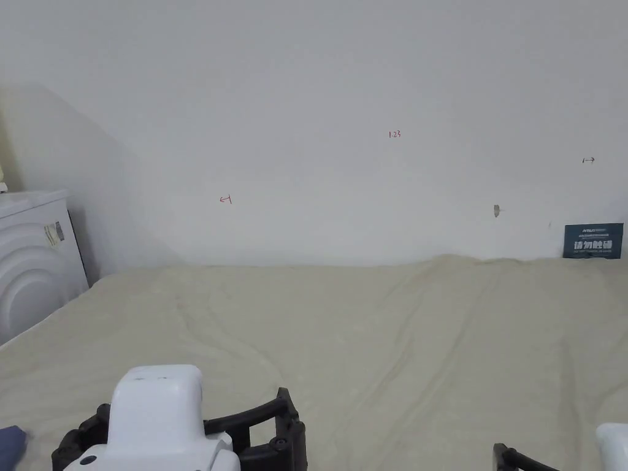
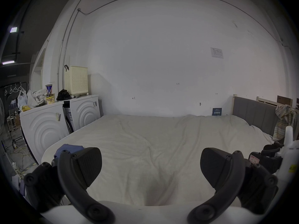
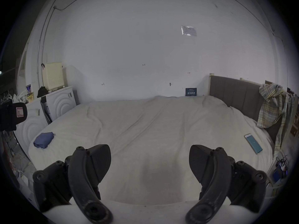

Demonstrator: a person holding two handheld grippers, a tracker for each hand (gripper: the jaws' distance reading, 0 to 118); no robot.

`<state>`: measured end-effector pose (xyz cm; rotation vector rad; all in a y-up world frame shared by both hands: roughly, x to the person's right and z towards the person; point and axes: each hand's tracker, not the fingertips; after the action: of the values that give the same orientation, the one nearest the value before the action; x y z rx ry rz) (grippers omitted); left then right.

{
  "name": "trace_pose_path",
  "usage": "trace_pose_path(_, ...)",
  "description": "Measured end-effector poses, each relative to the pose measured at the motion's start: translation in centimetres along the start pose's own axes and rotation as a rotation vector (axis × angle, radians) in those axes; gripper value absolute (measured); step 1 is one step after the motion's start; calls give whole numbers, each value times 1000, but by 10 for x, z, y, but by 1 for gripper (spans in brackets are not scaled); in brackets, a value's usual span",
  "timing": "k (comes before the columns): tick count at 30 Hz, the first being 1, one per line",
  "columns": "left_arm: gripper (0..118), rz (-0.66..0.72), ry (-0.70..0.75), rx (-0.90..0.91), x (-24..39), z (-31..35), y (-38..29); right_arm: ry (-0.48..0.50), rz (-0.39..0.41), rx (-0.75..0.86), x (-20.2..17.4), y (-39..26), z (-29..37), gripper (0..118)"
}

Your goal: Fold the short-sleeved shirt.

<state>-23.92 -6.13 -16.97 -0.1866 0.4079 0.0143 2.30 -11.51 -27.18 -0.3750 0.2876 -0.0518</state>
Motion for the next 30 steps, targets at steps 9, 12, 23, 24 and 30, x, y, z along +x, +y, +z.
trace_pose_path(9,118,16,0,-40,-5,-8,-7,-59,24,-67,-3,1,-6,100)
trace_pose_path(12,118,12,-9,-44,-3,-10,-8,15,-7,-57,2,-1,-7,100)
trace_pose_path(23,118,14,-29,-46,0,-12,-8,8,-68,-10,6,11,-1,100)
trace_pose_path(24,118,15,-30,-47,0,-12,-9,34,-101,-11,8,13,-1,100)
trace_pose_path(30,118,15,-33,-45,-2,-11,-10,84,-104,149,18,5,9,100)
